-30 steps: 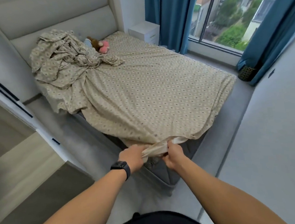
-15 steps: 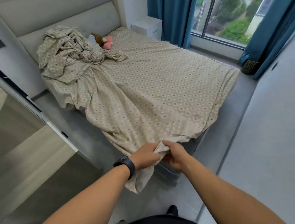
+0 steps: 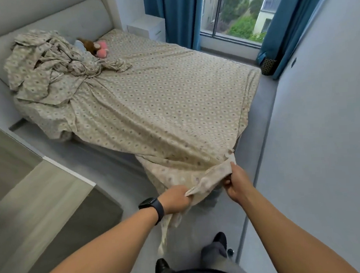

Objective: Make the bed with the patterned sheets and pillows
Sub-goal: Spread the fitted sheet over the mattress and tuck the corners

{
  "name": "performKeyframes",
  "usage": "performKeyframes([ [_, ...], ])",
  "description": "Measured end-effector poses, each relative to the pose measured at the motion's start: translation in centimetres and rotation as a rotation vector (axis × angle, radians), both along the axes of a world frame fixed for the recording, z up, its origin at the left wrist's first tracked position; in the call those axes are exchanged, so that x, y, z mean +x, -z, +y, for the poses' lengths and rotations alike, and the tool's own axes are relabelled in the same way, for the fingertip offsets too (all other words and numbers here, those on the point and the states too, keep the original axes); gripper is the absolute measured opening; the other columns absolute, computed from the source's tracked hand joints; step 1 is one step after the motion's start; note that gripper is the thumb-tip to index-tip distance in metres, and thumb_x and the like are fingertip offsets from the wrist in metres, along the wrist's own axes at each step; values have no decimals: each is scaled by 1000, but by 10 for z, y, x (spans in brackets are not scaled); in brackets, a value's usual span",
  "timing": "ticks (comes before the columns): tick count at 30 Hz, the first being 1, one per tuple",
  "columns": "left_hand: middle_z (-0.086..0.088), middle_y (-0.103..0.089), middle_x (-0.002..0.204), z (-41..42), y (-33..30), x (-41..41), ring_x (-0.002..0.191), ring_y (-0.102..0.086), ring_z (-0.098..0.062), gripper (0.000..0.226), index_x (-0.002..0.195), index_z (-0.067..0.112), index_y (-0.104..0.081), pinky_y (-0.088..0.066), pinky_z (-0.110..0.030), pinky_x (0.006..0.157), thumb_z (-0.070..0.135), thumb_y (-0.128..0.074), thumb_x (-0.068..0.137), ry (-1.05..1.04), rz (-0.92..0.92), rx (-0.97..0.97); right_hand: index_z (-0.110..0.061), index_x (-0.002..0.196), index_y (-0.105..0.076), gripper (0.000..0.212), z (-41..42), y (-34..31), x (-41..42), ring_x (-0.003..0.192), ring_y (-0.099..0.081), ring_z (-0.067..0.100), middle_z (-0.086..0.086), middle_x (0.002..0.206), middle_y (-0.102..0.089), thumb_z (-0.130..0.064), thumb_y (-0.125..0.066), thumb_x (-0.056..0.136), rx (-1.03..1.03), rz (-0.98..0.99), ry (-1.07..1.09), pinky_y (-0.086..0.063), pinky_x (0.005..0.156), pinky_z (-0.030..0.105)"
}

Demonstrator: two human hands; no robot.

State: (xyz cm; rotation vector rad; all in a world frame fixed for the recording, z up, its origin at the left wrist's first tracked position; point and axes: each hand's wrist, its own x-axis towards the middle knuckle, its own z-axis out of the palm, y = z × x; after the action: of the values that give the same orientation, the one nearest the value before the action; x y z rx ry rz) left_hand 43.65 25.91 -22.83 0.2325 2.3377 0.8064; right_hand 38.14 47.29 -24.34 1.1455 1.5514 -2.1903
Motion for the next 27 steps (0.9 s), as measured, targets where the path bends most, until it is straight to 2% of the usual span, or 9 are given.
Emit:
performKeyframes([
  [1,-10,-57,73,10,-6,4,67,-48,-23,28,71,15,-45,-32,-32,59,24,-48,97,63,-36,39,-14,94,-60,25,0,-1,10,52,-48,11,3,78,-58,-26,-44,109,29,17,-8,-40,38,21],
  [3,-5,-52,73,30,-11,15,67,-44,-20,20,75,11,-48,-32,-31,59,26,-52,87,193,-133,92,-14,94,-64,25,6,3,27,68,-61,19,6,85,-65,-25,-46,107,117,44,-33,-53,58,29],
  [6,-3,-53,74,46,1,38,66,-44,-21,14,75,14,-49,-32,-32,61,21,-54,86,327,-234,86,-9,98,-69,29,22,9,51,82,-64,27,9,92,-70,-27,-48,103,343,35,-66,-52,70,38],
  [10,-6,-57,82,53,17,51,73,-49,-22,9,82,16,-53,-35,-32,64,21,-54,89,328,-227,54,4,100,-62,37,41,20,68,78,-60,26,12,85,-64,-29,-45,99,417,-11,-86,-50,67,39],
  [13,-2,-57,77,57,19,55,69,-49,-21,7,78,20,-52,-38,-32,65,20,-52,85,269,-211,73,-5,90,-66,32,51,20,76,79,-61,25,13,88,-66,-26,-45,103,419,-15,-118,-53,68,37],
  [16,-2,-56,78,59,16,56,70,-48,-20,2,82,18,-53,-37,-33,67,19,-52,84,244,-201,85,-8,85,-63,31,56,19,74,77,-57,23,12,86,-61,-25,-44,104,386,12,-102,-50,66,34],
  [21,-1,-59,95,64,22,61,83,-54,-19,38,102,13,-58,-46,-41,78,42,-61,77,212,-289,95,-6,85,-61,30,48,12,68,76,-52,21,8,82,-57,-27,-46,102,364,95,-124,-47,67,37],
  [25,6,-65,116,63,18,52,101,-62,-14,37,125,24,-60,-51,-31,90,37,-62,91,97,-194,80,-11,84,-61,32,44,17,74,76,-56,22,11,84,-61,-30,-46,105,360,111,-221,-53,68,40],
  [27,5,-66,115,59,14,43,101,-64,-14,38,127,26,-59,-52,-31,92,38,-62,92,-21,-64,102,-5,92,-62,35,45,22,77,78,-58,24,12,89,-64,-32,-45,106,348,98,-271,-53,69,40],
])
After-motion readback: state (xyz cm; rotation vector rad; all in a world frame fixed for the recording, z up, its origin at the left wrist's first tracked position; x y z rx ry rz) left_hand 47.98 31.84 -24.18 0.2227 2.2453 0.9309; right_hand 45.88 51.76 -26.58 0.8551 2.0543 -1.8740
